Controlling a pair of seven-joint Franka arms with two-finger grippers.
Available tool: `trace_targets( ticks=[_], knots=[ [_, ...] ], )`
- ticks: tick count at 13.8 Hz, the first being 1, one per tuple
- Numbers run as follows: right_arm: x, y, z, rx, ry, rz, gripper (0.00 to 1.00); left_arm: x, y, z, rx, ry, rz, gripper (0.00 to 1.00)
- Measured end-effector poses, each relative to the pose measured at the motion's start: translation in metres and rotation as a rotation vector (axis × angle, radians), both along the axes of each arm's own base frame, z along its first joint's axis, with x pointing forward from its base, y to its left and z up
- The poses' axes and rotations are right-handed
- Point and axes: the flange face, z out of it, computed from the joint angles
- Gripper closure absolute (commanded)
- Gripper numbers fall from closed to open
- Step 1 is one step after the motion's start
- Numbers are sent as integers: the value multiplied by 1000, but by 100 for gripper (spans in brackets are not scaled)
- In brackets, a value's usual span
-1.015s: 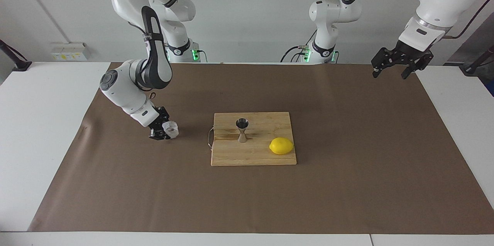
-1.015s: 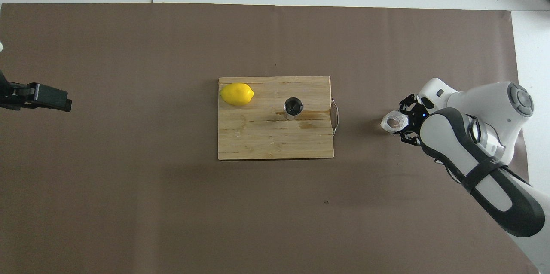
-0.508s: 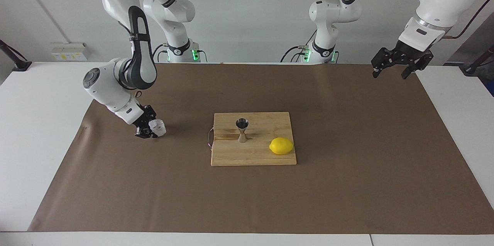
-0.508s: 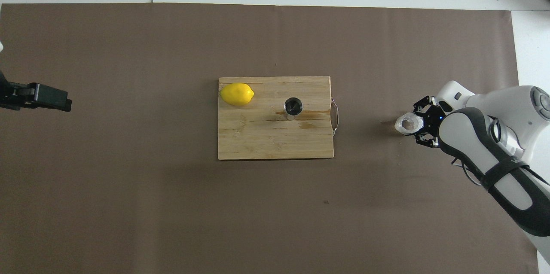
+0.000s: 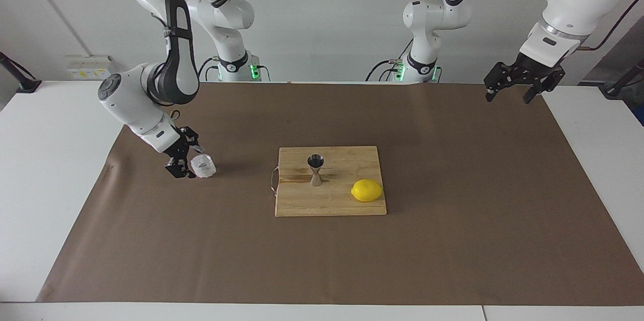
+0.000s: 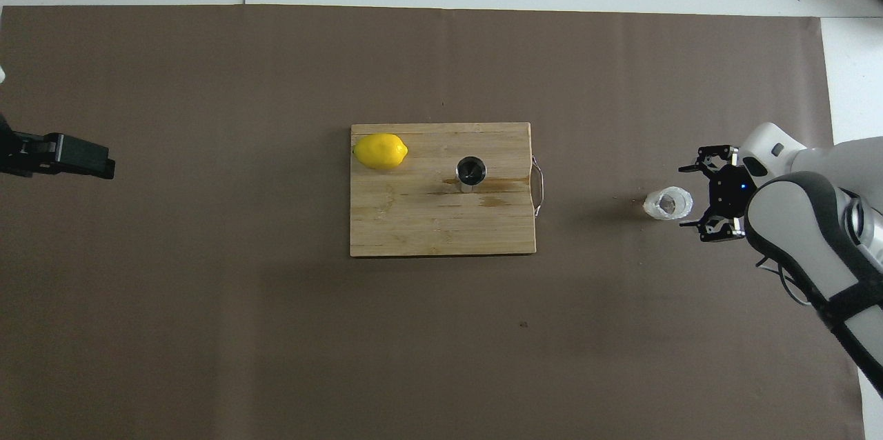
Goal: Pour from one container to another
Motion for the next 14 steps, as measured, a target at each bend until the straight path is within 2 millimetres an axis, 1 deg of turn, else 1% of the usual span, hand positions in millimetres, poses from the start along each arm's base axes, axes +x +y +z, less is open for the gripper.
trace_targets(
  ticks=[1, 3, 4, 5, 8, 9, 11, 14],
  knots=[
    [-4, 2, 20, -6, -1, -34, 0, 0, 0, 0, 0, 0, 0, 0],
    [-12, 9, 59, -81, 8, -116, 0, 0, 0, 0, 0, 0, 0, 0],
    [-16, 18, 74, -127, 16, -172, 0, 0, 0, 0, 0, 0, 0, 0],
    [-18, 33, 87, -161, 27, -234, 0, 0, 0, 0, 0, 0, 0, 0],
    [-13, 94, 114, -214, 21, -412, 0, 0, 0, 0, 0, 0, 0, 0],
    [-12, 109, 121, -209, 20, -496, 0, 0, 0, 0, 0, 0, 0, 0],
    [-7, 128, 135, -174, 30, -693, 0, 0, 0, 0, 0, 0, 0, 0],
    [-1, 141, 156, -113, 50, -955, 0, 0, 0, 0, 0, 0, 0, 0]
  ],
)
